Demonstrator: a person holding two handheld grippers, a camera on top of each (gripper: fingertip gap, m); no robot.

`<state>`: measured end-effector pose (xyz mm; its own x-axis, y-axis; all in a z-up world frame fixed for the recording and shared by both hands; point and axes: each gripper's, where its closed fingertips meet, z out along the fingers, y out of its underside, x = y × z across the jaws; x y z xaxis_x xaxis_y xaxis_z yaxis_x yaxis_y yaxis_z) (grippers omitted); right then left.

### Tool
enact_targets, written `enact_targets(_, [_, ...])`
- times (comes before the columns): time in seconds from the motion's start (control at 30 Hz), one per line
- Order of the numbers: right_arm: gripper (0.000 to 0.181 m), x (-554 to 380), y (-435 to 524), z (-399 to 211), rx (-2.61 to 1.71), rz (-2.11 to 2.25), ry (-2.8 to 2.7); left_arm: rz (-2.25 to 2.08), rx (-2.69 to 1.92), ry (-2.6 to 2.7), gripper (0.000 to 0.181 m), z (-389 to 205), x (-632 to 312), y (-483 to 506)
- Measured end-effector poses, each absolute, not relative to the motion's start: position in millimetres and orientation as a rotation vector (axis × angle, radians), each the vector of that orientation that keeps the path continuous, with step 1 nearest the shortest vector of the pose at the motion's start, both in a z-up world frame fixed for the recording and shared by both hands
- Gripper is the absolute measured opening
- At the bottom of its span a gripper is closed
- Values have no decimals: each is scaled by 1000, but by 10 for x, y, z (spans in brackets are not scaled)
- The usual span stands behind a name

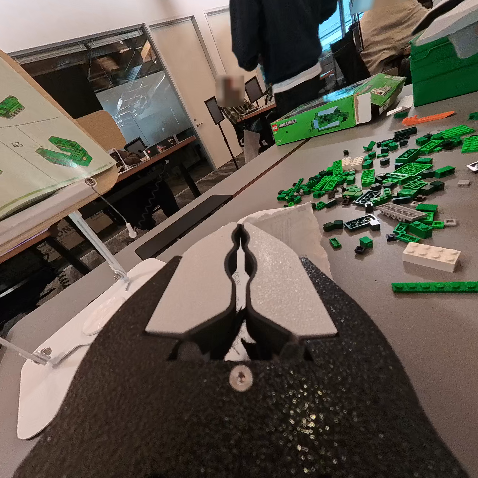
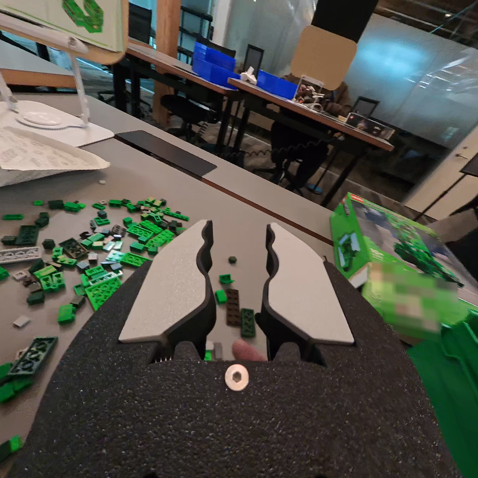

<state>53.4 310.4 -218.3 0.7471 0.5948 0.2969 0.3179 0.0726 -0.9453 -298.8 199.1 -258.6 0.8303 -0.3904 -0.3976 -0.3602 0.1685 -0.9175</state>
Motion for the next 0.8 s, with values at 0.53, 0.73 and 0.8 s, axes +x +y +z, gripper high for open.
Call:
enact_targets(0.53, [30, 1373, 3322, -2509, -1660, 164, -641, -26, -1432, 641, 0, -2583, -3003, 1992])
enact_targets(0.73, [22, 1642, 3343, -2580, -1679, 49, -599, -30, -1433, 641, 0, -2586, -3000, 1995])
enact_targets(0.8, [15, 1754, 3377, -2596, -1689, -35, -561, -30, -1433, 641, 0, -2587, -3000, 1995])
